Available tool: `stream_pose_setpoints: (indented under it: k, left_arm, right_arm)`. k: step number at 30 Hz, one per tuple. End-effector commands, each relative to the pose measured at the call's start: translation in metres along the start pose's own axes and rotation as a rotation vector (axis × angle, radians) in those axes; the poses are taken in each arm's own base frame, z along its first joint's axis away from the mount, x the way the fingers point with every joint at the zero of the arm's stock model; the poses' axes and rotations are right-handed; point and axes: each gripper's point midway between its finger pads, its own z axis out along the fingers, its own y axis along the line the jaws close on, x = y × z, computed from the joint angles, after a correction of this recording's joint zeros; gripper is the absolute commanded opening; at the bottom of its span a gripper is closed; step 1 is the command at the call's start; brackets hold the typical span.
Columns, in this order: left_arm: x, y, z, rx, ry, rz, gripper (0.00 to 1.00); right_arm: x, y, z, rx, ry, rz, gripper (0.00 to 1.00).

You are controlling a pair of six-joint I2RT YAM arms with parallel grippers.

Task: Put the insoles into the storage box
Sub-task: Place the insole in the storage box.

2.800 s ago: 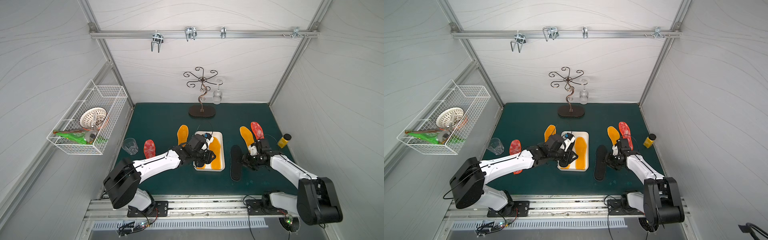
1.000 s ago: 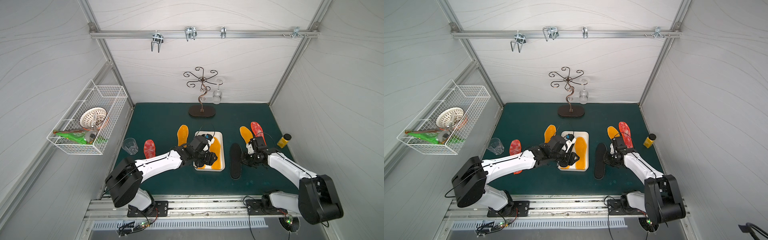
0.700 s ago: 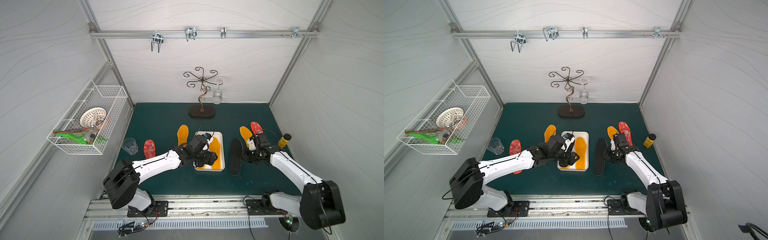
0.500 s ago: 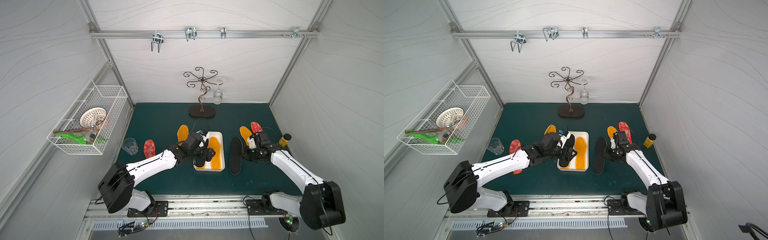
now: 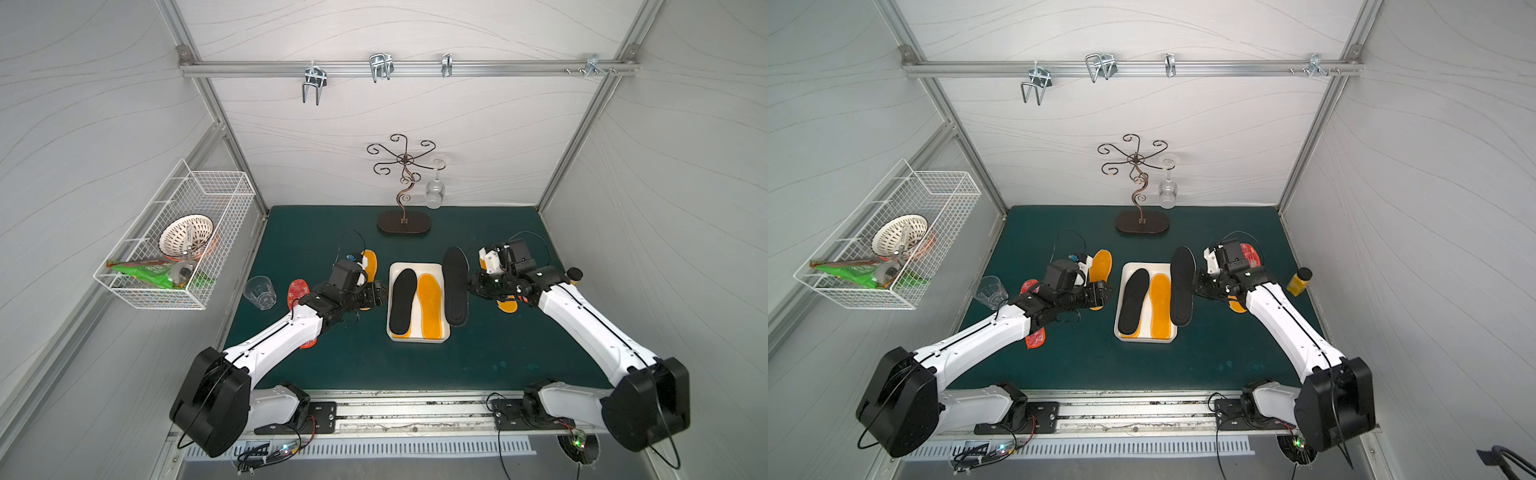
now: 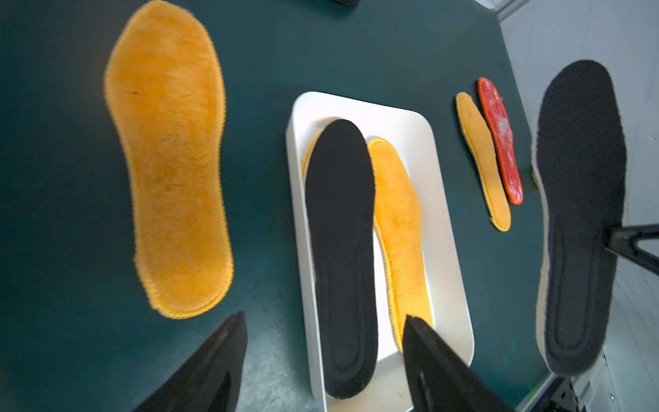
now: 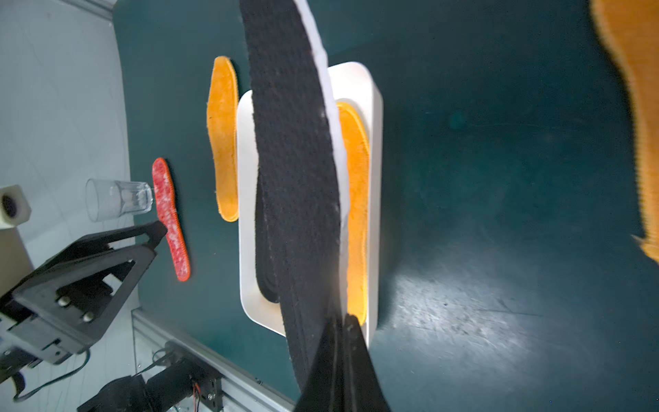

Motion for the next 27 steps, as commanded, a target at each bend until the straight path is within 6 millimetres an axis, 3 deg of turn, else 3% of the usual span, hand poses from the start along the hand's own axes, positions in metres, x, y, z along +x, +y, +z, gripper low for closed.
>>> stream_pose_setpoints:
  k: [1,5,11,27]
  left_arm:
    - [-0.003,0.019,-0.004,-0.046,-0.031,-0.077,0.66]
    - [0.007,0.025,0.0,-0.053,-0.006,-0.083,0.66]
    - [0.019,0.023,0.003,-0.031,0.048,-0.078,0.69]
    - [0.028,0.018,0.014,-0.041,0.083,-0.066,0.7]
  right_arm:
    - [0.0,0.025,0.021,-0.101,0.057,0.004,0.0]
    - [-0.001,0.031,0.051,-0.148,0.105,0.014,0.0]
    - [0.004,0.025,0.077,-0.152,0.145,0.035,0.0]
    - [0.023,-0.007,0.098,-0.05,0.168,0.049,0.0]
